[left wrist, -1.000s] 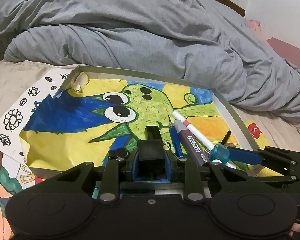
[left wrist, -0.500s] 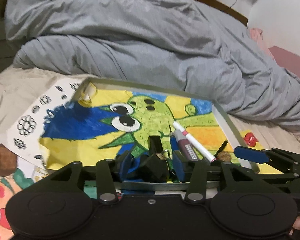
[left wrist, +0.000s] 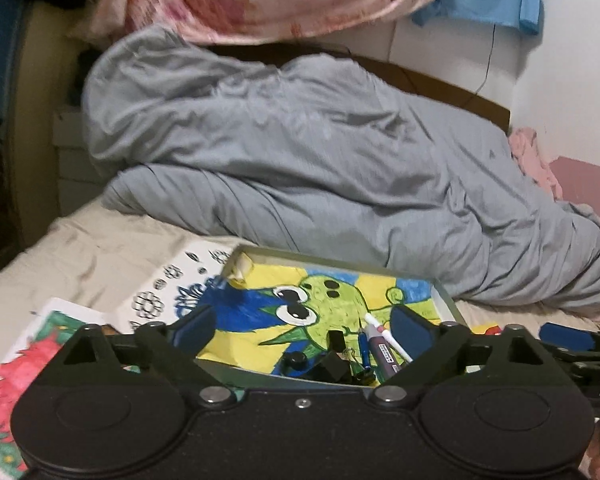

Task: Organize rigid objects
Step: 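Open the left tool in the tray while the right tool releases the teal bottle there, then lift both open tools away from the tray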

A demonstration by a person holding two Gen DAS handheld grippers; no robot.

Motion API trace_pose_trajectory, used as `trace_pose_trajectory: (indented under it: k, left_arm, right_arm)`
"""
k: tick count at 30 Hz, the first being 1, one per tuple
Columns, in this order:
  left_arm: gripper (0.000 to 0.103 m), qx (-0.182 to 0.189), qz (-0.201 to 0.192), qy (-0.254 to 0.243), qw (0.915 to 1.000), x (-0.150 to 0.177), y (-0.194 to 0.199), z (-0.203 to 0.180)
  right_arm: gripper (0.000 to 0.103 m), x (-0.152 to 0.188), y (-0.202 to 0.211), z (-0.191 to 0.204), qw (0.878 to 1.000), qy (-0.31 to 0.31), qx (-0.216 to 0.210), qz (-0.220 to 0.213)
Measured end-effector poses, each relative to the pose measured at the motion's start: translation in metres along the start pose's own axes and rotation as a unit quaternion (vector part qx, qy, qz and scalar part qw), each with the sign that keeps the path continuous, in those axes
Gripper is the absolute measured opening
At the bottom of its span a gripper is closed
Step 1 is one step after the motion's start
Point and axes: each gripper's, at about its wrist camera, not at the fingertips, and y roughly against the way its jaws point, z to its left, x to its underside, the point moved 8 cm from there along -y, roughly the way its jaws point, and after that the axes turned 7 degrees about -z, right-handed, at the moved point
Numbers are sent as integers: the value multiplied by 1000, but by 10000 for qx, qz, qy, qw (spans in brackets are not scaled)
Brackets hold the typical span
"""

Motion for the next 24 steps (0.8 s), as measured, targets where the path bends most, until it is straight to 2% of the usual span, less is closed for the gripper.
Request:
trace_pose_trajectory:
  k: [6, 13, 24]
  left_arm:
    - [101, -123, -148, 30, 9998, 5, 50, -3]
    - [102, -312, -240, 45, 9992, 20, 97, -3]
    - [102, -550, -187, -108, 9983, 47, 145, -6]
  right_arm:
    - [102, -3, 47, 1, 9998, 29, 60, -163]
    - [103, 13, 99, -4, 9996, 116, 238, -129]
    - [103, 35, 134, 4, 9993, 127, 364, -9]
